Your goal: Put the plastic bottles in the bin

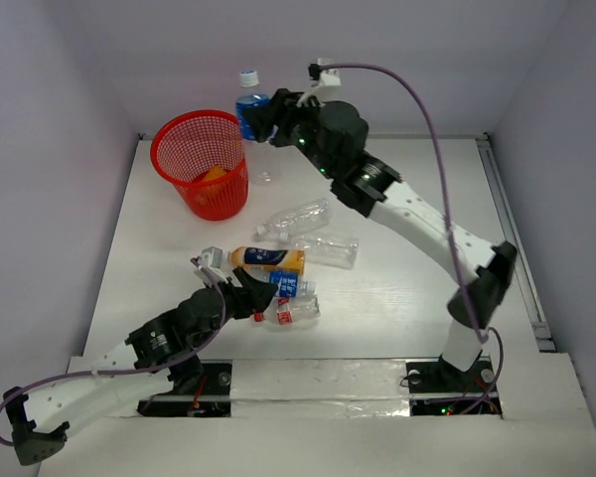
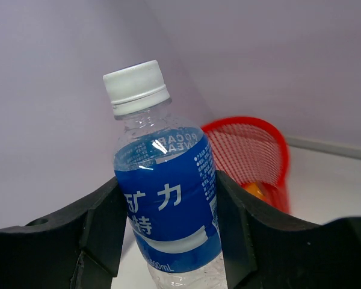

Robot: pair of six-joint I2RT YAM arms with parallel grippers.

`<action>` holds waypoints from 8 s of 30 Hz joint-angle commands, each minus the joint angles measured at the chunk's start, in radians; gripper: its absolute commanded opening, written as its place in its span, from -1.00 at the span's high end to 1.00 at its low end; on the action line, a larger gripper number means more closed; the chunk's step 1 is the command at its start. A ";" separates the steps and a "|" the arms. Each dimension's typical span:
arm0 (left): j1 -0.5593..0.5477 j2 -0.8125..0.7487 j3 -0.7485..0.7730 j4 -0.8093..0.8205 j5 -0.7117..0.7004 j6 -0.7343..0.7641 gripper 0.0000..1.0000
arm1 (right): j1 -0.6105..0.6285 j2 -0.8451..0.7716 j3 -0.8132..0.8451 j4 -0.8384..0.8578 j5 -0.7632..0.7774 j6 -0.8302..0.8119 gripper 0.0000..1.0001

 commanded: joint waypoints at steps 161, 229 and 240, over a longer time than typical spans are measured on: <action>0.860 1.157 0.994 0.444 -0.101 0.764 -0.61 | 0.304 0.270 -0.342 -0.356 -0.252 -0.350 -0.67; 0.804 0.238 -0.205 0.395 0.495 -0.015 -0.97 | -0.057 0.745 0.658 0.437 -0.169 0.001 -0.51; 0.627 0.380 -0.205 0.506 0.325 -0.130 -0.98 | -0.057 0.693 0.590 0.403 -0.209 -0.054 -0.64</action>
